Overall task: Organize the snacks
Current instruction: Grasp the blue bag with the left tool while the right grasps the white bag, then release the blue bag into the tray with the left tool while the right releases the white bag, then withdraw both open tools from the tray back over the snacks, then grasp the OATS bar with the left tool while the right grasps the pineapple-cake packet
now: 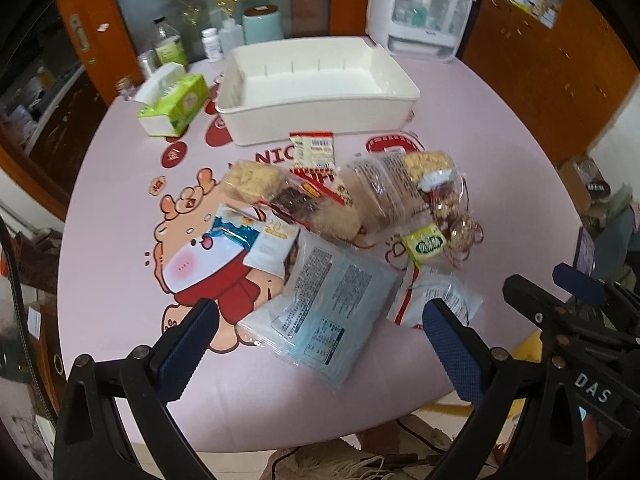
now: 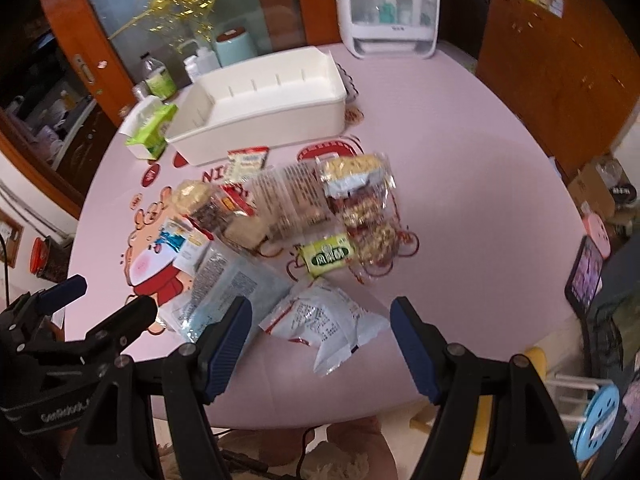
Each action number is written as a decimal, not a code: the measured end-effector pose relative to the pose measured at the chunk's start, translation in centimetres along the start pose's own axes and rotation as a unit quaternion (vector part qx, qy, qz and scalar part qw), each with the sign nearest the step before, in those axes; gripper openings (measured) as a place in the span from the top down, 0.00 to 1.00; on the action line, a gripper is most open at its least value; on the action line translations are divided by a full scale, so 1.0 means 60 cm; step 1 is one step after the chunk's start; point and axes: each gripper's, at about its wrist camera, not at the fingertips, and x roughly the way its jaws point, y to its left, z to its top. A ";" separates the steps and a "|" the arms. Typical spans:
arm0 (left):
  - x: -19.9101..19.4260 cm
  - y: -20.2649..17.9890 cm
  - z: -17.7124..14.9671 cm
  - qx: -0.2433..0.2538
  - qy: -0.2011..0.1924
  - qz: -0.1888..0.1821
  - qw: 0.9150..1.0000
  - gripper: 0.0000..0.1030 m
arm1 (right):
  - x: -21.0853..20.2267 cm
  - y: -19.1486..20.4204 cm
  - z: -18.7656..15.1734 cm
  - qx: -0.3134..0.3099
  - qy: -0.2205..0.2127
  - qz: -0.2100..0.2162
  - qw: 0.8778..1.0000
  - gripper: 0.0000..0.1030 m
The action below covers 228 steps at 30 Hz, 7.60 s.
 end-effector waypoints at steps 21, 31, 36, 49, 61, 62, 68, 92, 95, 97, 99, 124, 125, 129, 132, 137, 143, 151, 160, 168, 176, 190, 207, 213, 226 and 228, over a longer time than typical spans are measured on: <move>0.218 0.004 -0.041 0.081 0.131 -0.080 0.985 0.02 | 0.200 -0.081 -0.058 0.149 0.100 0.075 0.981 0.29; 0.272 -0.058 -0.056 0.143 0.113 -0.022 0.983 0.02 | 0.238 -0.068 -0.020 0.118 0.091 0.043 0.988 0.10; 0.299 -0.085 -0.064 0.154 0.112 0.017 0.982 0.01 | 0.247 -0.058 -0.017 0.093 0.094 0.030 0.991 0.06; 0.355 -0.090 -0.062 0.120 0.122 0.031 0.985 0.01 | 0.265 -0.028 -0.010 0.036 0.142 0.085 0.986 0.53; 0.301 -0.090 -0.074 0.087 0.094 0.051 0.990 0.23 | 0.213 -0.032 0.013 -0.034 0.117 0.098 0.988 0.55; 0.293 -0.092 -0.073 0.084 0.089 0.052 0.991 0.30 | 0.205 -0.033 0.016 -0.040 0.113 0.101 0.988 0.55; 0.264 -0.087 -0.075 0.031 0.083 0.049 0.995 0.37 | 0.175 -0.043 0.028 -0.072 0.091 0.114 0.987 0.55; 0.069 -0.065 -0.010 -0.078 -0.042 0.048 0.995 0.45 | 0.092 -0.084 0.083 -0.131 0.020 0.177 0.975 0.55; 0.050 -0.054 0.013 -0.085 -0.055 0.034 0.994 0.45 | 0.083 -0.082 0.103 -0.129 0.010 0.181 0.975 0.55; 0.036 -0.048 0.034 -0.085 -0.067 0.020 0.994 0.45 | 0.077 -0.081 0.119 -0.128 0.001 0.180 0.975 0.55; 0.025 -0.044 0.059 -0.080 -0.078 0.012 0.994 0.45 | 0.069 -0.079 0.140 -0.125 -0.011 0.175 0.976 0.55; 0.120 0.047 0.461 -0.057 -0.154 0.060 0.985 0.45 | 0.146 0.035 0.495 -0.050 -0.162 0.052 0.984 0.55; 0.140 0.050 0.465 -0.059 -0.145 0.064 0.986 0.45 | 0.165 0.044 0.500 -0.053 -0.153 0.046 0.986 0.55; 0.207 0.058 0.473 -0.054 -0.113 0.076 0.989 0.44 | 0.223 0.073 0.502 -0.077 -0.125 0.025 0.989 0.54; 0.246 0.063 0.478 -0.048 -0.094 0.083 0.991 0.43 | 0.252 0.092 0.496 -0.101 -0.112 0.008 0.988 0.53; 0.295 0.080 0.485 -0.041 -0.055 0.081 0.994 0.26 | 0.280 0.116 0.481 -0.145 -0.105 -0.023 0.984 0.45; 0.285 0.097 0.476 -0.044 -0.069 0.066 0.994 0.03 | 0.288 0.116 0.477 -0.130 -0.101 -0.002 0.986 0.28; 0.229 0.097 0.448 -0.050 -0.090 0.056 0.993 0.00 | 0.254 0.119 0.461 -0.132 -0.124 0.025 0.983 0.19; 0.126 0.080 0.384 -0.055 -0.142 0.069 0.986 0.00 | 0.182 0.102 0.423 -0.121 -0.137 0.063 0.981 0.19; 0.036 0.075 0.309 -0.087 -0.165 0.044 0.981 0.00 | 0.091 0.084 0.366 -0.120 -0.173 0.093 0.973 0.20; -0.041 0.090 0.201 -0.151 -0.203 -0.007 0.967 0.00 | 0.019 0.050 0.300 -0.131 -0.211 0.110 0.962 0.20; -0.067 0.118 0.027 -0.210 -0.214 0.024 0.954 0.00 | -0.036 -0.007 0.206 -0.143 -0.239 0.106 0.954 0.20; 0.015 0.125 -0.072 -0.209 -0.165 0.074 0.961 0.00 | 0.047 -0.068 0.132 -0.151 -0.130 0.073 0.977 0.20; 0.071 0.132 -0.099 -0.198 -0.104 0.071 0.972 0.00 | 0.084 -0.105 0.111 -0.139 -0.088 0.092 0.982 0.20; 0.188 0.124 -0.100 -0.165 -0.028 0.051 0.985 0.06 | 0.167 -0.123 0.065 -0.148 -0.023 0.092 0.984 0.24; 0.200 0.124 -0.095 -0.161 -0.024 0.047 0.986 0.09 | 0.176 -0.118 0.054 -0.152 -0.011 0.102 0.983 0.26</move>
